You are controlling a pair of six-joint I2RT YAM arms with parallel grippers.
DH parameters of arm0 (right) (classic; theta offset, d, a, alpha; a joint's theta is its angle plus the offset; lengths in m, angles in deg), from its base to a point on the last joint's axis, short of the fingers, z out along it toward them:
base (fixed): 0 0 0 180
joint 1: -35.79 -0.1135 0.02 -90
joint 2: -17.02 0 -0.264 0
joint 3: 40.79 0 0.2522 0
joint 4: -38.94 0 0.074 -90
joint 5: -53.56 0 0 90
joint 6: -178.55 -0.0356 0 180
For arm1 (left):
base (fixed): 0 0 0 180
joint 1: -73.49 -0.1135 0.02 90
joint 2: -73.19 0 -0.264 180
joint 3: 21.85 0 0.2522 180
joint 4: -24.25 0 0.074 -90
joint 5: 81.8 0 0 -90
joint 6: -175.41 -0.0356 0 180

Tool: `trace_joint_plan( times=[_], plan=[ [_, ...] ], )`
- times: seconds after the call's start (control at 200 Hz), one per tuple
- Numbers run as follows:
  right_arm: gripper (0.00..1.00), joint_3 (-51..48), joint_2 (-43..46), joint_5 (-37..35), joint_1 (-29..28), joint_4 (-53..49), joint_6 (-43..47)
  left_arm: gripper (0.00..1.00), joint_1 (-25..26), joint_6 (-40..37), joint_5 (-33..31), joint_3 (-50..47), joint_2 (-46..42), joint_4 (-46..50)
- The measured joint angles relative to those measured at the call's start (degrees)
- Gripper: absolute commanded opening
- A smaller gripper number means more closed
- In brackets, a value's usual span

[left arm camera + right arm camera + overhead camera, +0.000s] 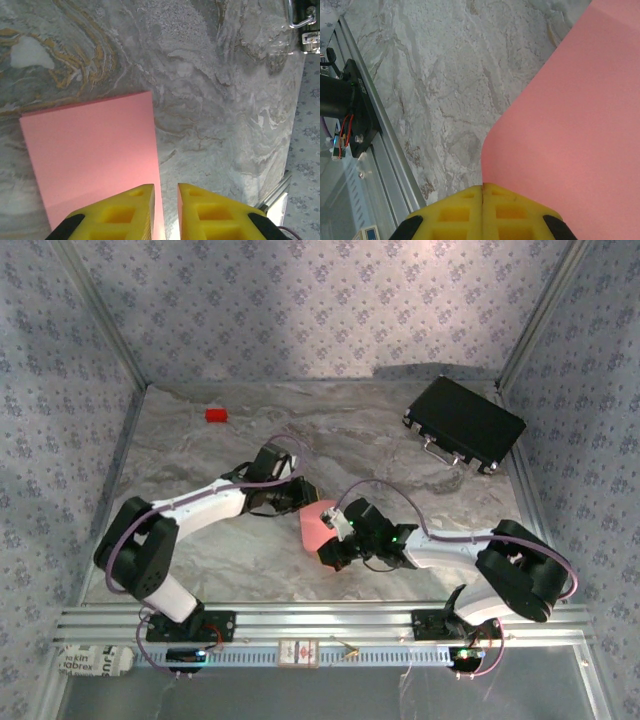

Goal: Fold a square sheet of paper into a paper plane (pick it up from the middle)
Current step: Third fold the triangle at the center of the table.

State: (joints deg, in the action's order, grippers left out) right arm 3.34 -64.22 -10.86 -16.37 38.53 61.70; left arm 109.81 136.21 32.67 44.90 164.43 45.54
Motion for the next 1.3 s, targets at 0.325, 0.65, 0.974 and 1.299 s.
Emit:
trace_joint_plan(
  times=[0.325,0.65,0.974,1.299],
  plan=[
    [0.02,0.9,-1.1,0.3,0.1,0.5,-0.8,0.09,-0.2,-4.3,3.3,7.9,12.9,1.4],
    [0.02,1.0,-1.8,0.2,1.3,0.6,-1.0,0.09,-0.3,-6.7,4.8,8.2,18.4,1.8],
    [0.02,2.1,-2.1,-1.7,4.1,-1.8,-0.7,0.09,-0.3,-6.9,5.5,8.2,18.7,1.0],
    [0.02,4.5,-4.0,-3.4,5.3,-7.0,1.0,0.09,-0.3,-6.9,5.6,7.9,18.7,0.4]
  ],
)
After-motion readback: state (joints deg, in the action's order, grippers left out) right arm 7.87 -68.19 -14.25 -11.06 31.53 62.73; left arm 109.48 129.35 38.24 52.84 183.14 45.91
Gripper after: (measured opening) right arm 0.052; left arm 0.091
